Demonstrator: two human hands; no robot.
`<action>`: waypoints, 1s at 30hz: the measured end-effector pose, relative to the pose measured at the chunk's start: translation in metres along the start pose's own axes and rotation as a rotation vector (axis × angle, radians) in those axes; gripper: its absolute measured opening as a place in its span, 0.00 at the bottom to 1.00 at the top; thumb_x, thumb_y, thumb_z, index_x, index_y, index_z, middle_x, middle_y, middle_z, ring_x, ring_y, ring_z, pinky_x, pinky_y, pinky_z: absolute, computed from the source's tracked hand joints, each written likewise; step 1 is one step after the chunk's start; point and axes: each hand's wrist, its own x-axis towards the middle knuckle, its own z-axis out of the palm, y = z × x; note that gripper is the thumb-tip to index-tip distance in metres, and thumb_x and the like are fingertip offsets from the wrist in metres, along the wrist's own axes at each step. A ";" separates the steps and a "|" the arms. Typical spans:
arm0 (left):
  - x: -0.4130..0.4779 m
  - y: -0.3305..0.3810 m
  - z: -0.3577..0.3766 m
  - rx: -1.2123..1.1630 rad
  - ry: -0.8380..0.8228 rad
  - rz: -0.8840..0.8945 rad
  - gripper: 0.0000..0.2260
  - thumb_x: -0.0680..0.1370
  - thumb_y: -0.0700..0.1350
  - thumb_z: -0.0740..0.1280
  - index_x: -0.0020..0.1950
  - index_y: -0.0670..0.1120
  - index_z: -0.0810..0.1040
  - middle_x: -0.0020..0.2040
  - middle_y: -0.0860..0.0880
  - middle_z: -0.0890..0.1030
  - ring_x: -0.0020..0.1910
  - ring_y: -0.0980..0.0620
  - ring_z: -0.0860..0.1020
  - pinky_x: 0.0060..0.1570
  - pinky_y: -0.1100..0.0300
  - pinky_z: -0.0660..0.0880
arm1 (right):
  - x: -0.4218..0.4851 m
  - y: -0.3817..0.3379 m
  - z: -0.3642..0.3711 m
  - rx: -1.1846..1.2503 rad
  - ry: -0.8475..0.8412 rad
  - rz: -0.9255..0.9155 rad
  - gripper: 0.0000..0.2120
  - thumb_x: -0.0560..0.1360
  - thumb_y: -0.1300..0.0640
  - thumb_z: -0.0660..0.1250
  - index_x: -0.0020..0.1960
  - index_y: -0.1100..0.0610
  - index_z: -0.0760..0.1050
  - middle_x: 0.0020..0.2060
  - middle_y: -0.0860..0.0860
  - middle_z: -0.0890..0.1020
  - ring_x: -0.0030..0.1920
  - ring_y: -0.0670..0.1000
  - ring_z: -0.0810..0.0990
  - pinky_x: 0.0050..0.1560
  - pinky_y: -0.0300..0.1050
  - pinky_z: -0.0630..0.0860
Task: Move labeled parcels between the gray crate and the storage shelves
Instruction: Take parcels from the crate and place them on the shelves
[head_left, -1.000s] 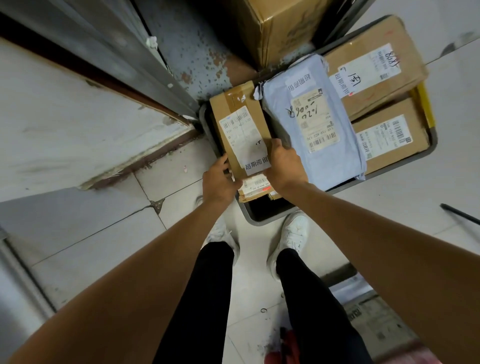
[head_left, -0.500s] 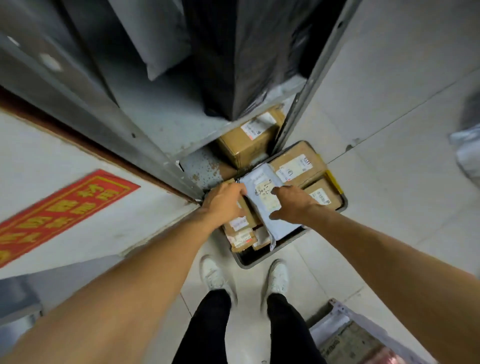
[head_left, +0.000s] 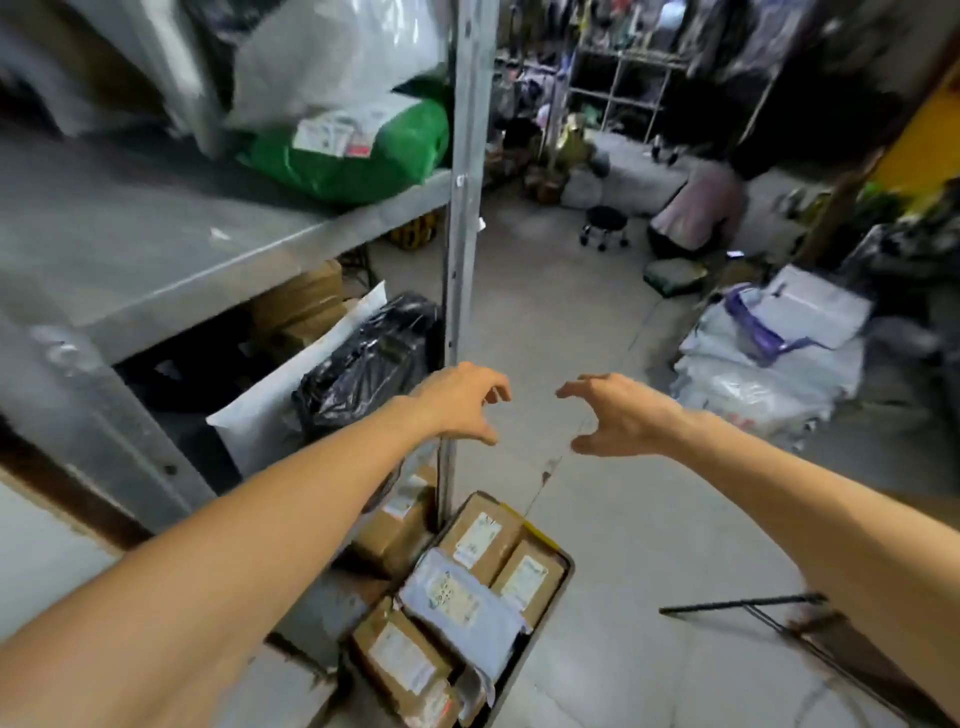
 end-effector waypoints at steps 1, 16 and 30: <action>-0.002 0.008 -0.012 0.009 0.013 0.031 0.24 0.69 0.50 0.76 0.64 0.50 0.76 0.58 0.51 0.80 0.56 0.53 0.77 0.56 0.52 0.76 | -0.010 0.004 -0.014 0.002 0.034 0.016 0.35 0.71 0.46 0.71 0.74 0.53 0.65 0.68 0.52 0.72 0.67 0.55 0.72 0.64 0.48 0.71; -0.093 0.050 -0.082 -0.048 0.177 -0.062 0.22 0.70 0.49 0.75 0.63 0.50 0.76 0.57 0.51 0.80 0.53 0.56 0.78 0.58 0.57 0.77 | -0.063 -0.027 -0.088 0.107 0.106 -0.097 0.31 0.71 0.47 0.74 0.70 0.56 0.70 0.64 0.55 0.77 0.61 0.56 0.77 0.60 0.49 0.75; -0.507 0.017 -0.052 -0.081 0.422 -0.841 0.23 0.70 0.48 0.76 0.64 0.47 0.77 0.55 0.50 0.80 0.52 0.53 0.79 0.55 0.58 0.76 | -0.124 -0.385 -0.078 -0.115 0.056 -0.991 0.27 0.72 0.46 0.72 0.68 0.51 0.70 0.60 0.49 0.78 0.59 0.50 0.73 0.57 0.43 0.72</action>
